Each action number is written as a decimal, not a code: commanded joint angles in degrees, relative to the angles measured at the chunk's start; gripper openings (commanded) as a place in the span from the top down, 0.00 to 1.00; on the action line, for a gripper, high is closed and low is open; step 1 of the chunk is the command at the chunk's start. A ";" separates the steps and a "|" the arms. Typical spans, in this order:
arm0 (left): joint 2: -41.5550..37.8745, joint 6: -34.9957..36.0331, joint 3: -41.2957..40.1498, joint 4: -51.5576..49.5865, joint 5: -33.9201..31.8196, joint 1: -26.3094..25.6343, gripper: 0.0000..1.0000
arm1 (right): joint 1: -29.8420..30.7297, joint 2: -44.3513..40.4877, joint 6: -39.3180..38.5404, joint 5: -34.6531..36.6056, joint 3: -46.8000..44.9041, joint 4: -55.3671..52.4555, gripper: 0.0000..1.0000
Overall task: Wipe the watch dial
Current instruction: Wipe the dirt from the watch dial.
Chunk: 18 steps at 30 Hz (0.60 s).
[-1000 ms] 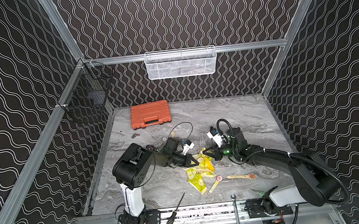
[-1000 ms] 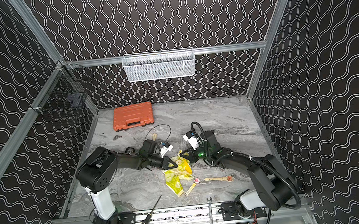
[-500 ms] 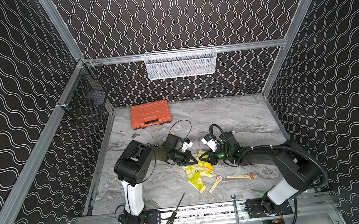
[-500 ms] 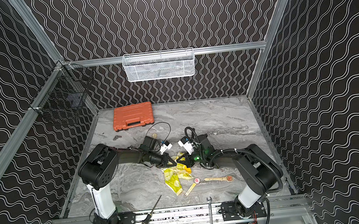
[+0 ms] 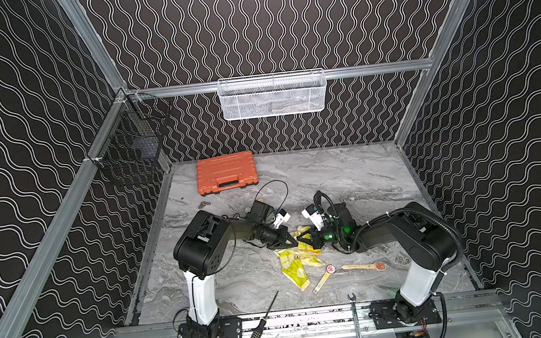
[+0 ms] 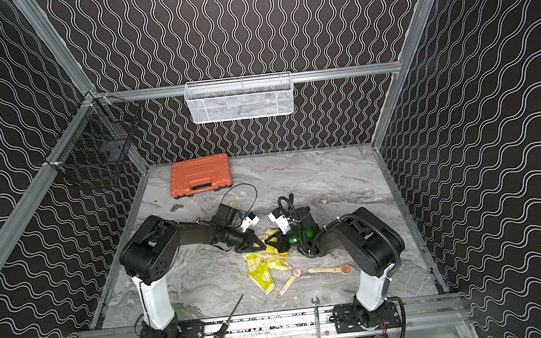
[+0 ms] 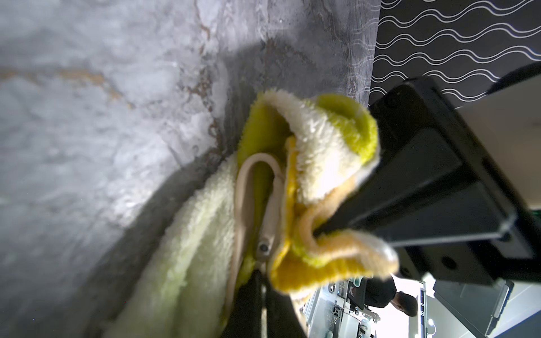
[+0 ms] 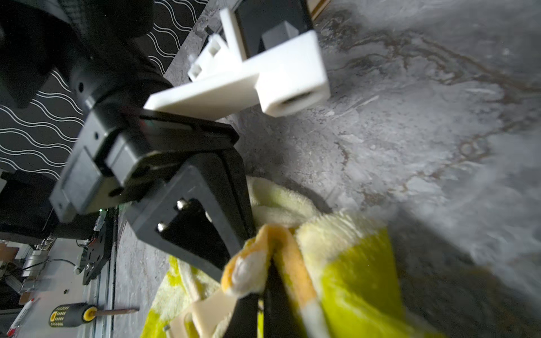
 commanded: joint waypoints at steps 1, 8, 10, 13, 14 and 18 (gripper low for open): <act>0.45 0.09 -0.22 -0.56 -5.18 0.27 1.00 | -1.85 0.52 4.91 7.37 -2.28 2.46 1.00; 1.01 -0.16 -0.43 0.13 -5.05 0.27 1.00 | -0.85 2.68 4.66 -2.89 -1.34 6.30 1.00; 1.09 -0.15 -0.58 0.40 -5.09 0.26 1.00 | 0.08 2.27 3.92 -6.02 -1.14 6.56 1.00; 0.98 -0.24 -1.03 0.87 -5.31 0.26 1.00 | 0.71 2.62 3.54 -9.43 0.44 5.65 1.00; 1.13 -0.17 -0.87 0.68 -5.22 0.29 1.00 | 0.71 3.31 3.86 -10.09 1.05 5.63 1.00; 0.94 0.76 -0.74 -0.03 -5.40 0.29 1.00 | 0.55 6.05 5.24 -8.14 3.34 4.85 1.00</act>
